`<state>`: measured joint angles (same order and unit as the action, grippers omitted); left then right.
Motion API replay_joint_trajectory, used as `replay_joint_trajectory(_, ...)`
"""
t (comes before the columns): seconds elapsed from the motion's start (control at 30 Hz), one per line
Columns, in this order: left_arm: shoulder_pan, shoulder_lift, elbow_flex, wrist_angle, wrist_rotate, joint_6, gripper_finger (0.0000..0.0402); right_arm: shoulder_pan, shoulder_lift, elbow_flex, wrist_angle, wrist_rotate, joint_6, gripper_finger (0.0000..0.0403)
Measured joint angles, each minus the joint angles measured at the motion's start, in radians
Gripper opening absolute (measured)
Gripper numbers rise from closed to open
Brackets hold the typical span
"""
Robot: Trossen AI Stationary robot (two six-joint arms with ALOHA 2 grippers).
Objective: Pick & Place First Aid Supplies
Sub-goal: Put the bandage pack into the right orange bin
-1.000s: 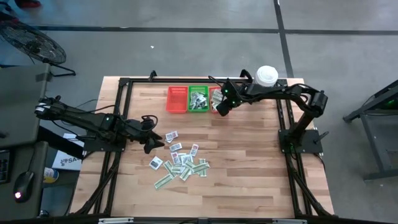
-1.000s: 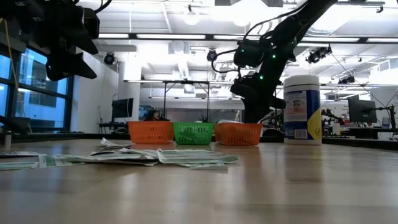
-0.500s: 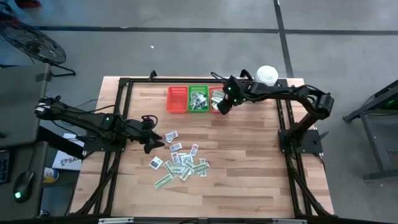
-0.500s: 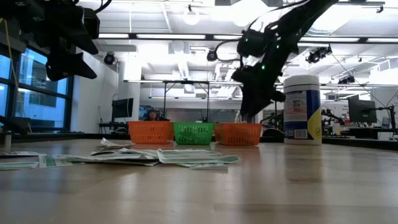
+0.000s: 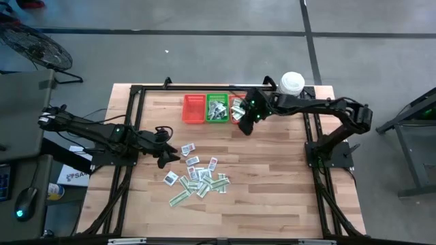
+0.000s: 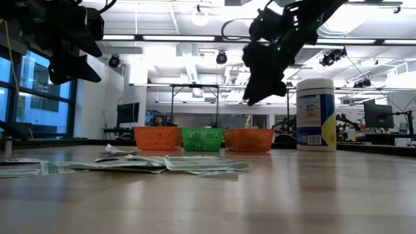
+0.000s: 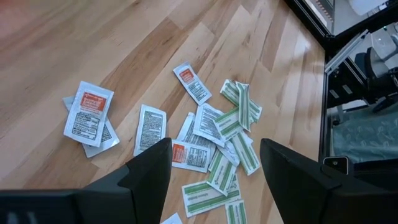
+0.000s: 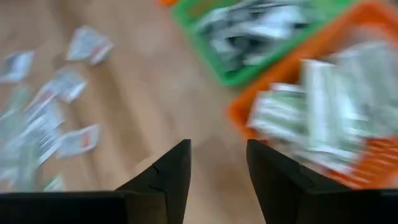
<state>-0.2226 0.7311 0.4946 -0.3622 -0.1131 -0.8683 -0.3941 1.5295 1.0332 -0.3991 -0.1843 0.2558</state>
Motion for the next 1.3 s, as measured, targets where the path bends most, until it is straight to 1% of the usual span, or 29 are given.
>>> replay_joint_trajectory(0.1,0.0,0.0,0.0,0.0,0.007,0.007,0.024,0.059,0.001,0.0,0.033,-0.071,-0.063,0.0149)
replay_joint_trajectory(0.27,0.0,0.0,0.0,0.0,0.018,0.007,0.024,0.182,0.003,0.0,0.081,-0.085,-0.147,0.0149)
replay_joint_trajectory(0.47,0.0,0.0,0.0,0.0,0.02,0.007,0.024,0.323,0.018,0.0,0.141,-0.02,-0.151,0.0149)
replay_joint_trajectory(0.6,0.0,0.0,0.0,-0.003,0.026,0.007,0.024,0.402,0.076,0.0,0.194,-0.007,-0.107,0.0149)
replay_joint_trajectory(0.77,0.0,0.0,0.0,-0.007,0.036,0.007,0.024,0.496,0.147,0.0,0.26,0.058,-0.048,0.0149)
replay_joint_trajectory(0.9,0.0,0.0,0.0,-0.007,0.058,0.007,0.024,0.555,0.192,0.0,0.308,0.083,-0.005,0.0149)
replay_joint_trajectory(1.07,0.0,0.0,0.0,-0.007,0.059,0.007,0.024,0.622,0.271,0.0,0.343,0.12,0.029,0.0149)
replay_joint_trajectory(1.2,0.0,0.0,0.0,-0.008,0.066,0.007,0.024,0.66,0.319,0.0,0.377,0.194,0.07,0.0149)
replay_joint_trajectory(1.3,0.0,0.0,0.0,-0.008,0.082,0.012,0.024,0.674,0.342,0.0,0.395,0.224,0.088,0.0149)
